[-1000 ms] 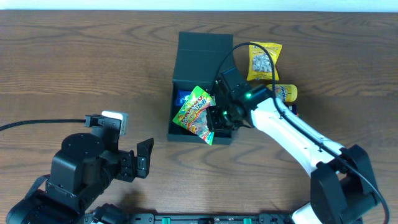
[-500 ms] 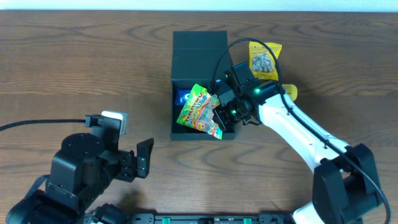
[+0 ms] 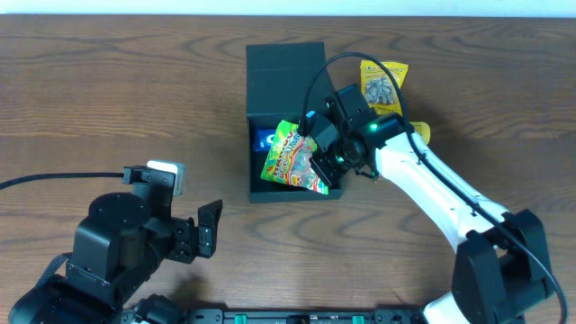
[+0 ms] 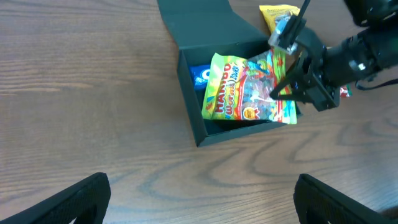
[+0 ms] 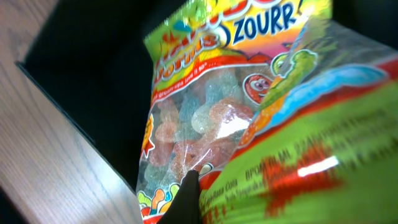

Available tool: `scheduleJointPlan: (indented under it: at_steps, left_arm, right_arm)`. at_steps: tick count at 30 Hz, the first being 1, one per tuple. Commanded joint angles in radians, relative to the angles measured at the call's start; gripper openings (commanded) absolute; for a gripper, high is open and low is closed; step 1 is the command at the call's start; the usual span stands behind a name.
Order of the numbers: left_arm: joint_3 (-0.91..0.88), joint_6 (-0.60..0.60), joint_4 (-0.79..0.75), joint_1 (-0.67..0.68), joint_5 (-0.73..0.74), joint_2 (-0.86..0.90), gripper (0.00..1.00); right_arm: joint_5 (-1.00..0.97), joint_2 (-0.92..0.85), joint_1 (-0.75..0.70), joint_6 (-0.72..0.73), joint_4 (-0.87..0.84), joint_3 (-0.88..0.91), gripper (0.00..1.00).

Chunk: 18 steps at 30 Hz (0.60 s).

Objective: Pack container
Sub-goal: 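Lower the Haribo bag into the box and release it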

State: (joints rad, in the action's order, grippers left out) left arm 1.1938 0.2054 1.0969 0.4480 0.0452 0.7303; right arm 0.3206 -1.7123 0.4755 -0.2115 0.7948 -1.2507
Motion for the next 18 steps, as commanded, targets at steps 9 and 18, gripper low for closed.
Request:
scheduleJointPlan:
  at_steps: [9, 18]
  left_arm:
    - [0.023, 0.000, 0.006, -0.002, 0.000, -0.002, 0.95]
    - [0.023, 0.000, 0.006, -0.002, 0.004, -0.002, 0.95]
  right_arm:
    - [-0.059, 0.010, -0.013, -0.127, -0.006, -0.039, 0.01]
    - [-0.138, 0.021, -0.013, -0.008, 0.002, -0.071, 0.99]
